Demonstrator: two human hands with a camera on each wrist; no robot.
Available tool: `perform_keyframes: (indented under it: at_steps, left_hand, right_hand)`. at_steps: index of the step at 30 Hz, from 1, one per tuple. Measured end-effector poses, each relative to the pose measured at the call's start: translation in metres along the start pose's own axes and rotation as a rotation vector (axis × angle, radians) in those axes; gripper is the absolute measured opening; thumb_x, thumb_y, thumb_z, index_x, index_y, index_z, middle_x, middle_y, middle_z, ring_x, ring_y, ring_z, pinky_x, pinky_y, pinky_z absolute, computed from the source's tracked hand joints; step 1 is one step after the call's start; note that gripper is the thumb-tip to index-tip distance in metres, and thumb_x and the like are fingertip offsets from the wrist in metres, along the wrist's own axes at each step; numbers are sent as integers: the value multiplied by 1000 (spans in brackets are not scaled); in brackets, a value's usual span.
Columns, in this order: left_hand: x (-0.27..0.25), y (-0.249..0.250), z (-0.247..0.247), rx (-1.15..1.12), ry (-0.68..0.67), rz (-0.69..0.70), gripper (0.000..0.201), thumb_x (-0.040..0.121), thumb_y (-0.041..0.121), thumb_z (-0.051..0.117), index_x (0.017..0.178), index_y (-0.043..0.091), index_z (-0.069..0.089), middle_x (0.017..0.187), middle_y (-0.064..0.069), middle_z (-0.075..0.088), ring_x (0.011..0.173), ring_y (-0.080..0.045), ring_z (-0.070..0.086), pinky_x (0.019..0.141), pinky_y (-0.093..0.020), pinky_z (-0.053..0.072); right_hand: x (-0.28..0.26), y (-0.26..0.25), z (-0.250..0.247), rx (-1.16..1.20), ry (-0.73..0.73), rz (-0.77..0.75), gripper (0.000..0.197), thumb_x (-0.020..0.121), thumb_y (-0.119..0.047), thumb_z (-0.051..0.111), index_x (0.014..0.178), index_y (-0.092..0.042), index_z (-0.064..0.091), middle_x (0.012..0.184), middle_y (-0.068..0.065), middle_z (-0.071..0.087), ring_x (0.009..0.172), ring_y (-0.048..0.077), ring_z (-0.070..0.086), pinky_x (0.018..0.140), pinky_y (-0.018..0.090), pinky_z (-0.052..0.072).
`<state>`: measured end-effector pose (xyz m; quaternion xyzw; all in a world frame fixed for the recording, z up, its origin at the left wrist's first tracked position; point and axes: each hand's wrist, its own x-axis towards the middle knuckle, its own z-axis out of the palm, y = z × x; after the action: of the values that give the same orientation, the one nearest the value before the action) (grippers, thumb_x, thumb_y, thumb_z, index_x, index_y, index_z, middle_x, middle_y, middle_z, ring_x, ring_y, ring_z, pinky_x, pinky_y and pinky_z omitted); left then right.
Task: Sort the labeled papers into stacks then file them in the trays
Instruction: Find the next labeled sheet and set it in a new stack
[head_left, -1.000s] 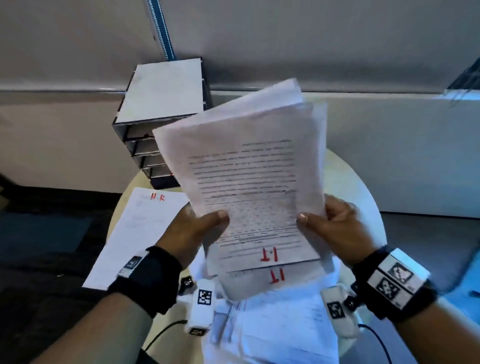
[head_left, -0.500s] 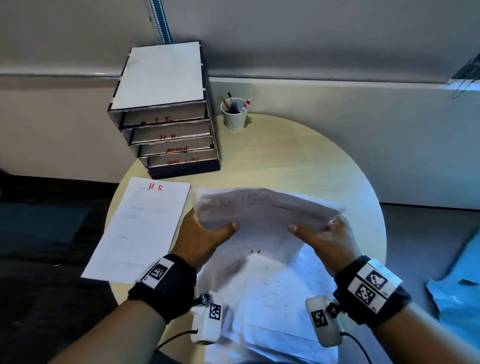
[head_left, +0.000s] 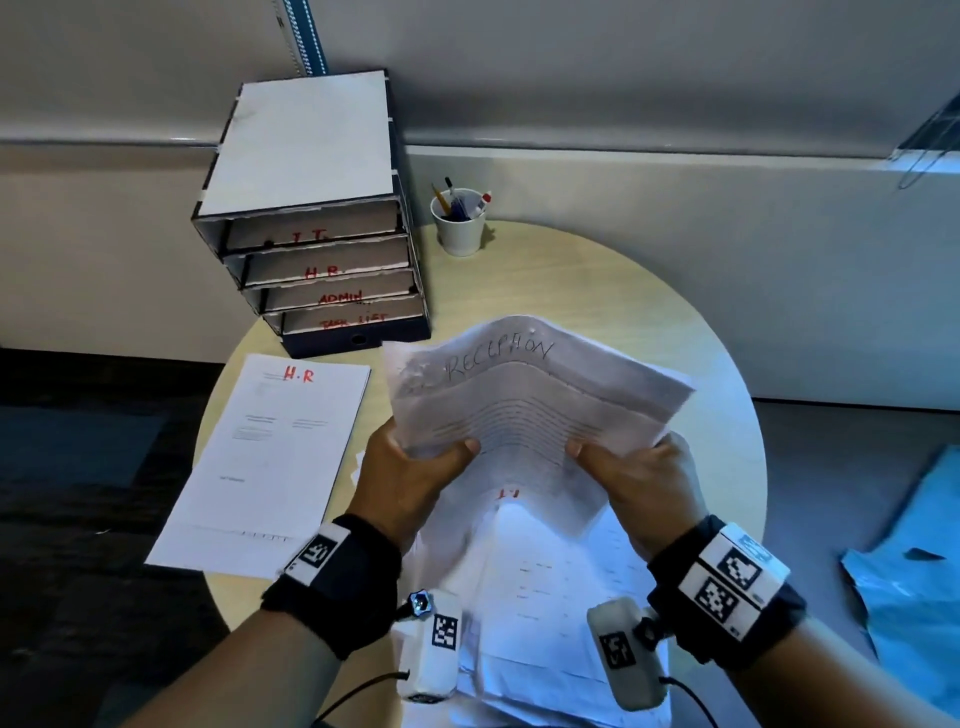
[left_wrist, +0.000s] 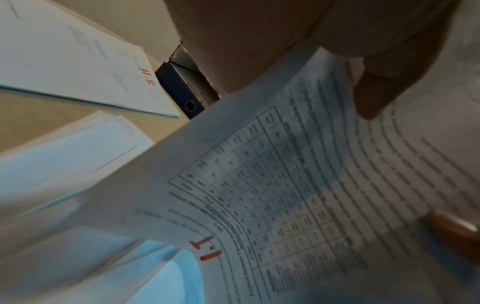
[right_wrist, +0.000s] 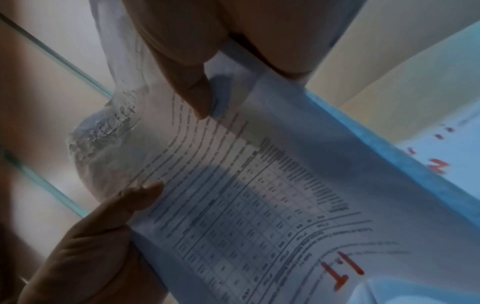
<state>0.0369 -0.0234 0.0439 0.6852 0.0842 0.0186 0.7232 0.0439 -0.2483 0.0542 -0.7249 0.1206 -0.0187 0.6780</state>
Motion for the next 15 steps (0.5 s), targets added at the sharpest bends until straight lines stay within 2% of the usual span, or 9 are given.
perform_keyframes:
  at_steps: [2,4,6,8,11,13,15]
  left_hand:
    - [1,3,-5,-7,-14,13,35,71,4,81,104,14,72,99,1,78,92,-15,73,77,-26,59]
    - [3,-7,-9,34,-25,-33,39,68,8,84,104,17,71,98,2,78,93,-14,73,77,-26,58]
    - [5,-22,-9,79,-39,-103,45,64,16,88,106,18,71,99,2,78,96,-17,73,78,-28,58]
    - [6,-33,-6,96,-26,-139,49,60,21,90,106,14,73,100,-1,78,96,-20,73,79,-29,58]
    - [11,-38,-2,157,16,-152,30,71,8,87,97,17,75,93,5,78,89,-12,73,76,-25,56]
    - [15,-34,-2,283,3,-136,20,77,13,84,90,24,73,89,12,77,83,-2,71,73,-21,52]
    - [20,-22,-7,391,-55,-85,15,82,18,80,90,27,71,88,16,75,81,3,68,72,-17,51]
  right_hand:
    - [1,-1,-4,-10,-22,-27,17,73,0,80,80,-15,73,82,-4,77,78,16,73,71,31,59]
    - [2,4,-4,-40,-45,2,22,71,-1,82,85,-15,73,86,0,77,82,20,74,75,38,59]
    - [4,10,-2,-41,-32,51,23,70,2,82,83,-15,73,84,1,77,81,21,74,76,40,59]
    - [5,13,0,-27,-20,85,20,72,4,79,82,-14,74,82,1,77,77,20,74,75,38,59]
    - [7,12,3,-18,-26,124,15,75,3,77,82,-10,74,83,5,77,76,22,74,72,36,59]
    - [12,8,-3,-76,8,112,20,74,1,78,88,-13,73,85,2,77,82,25,74,74,38,60]
    - [15,-11,-15,-201,106,-19,35,73,-9,80,104,-21,67,100,-4,73,97,21,70,83,39,58]
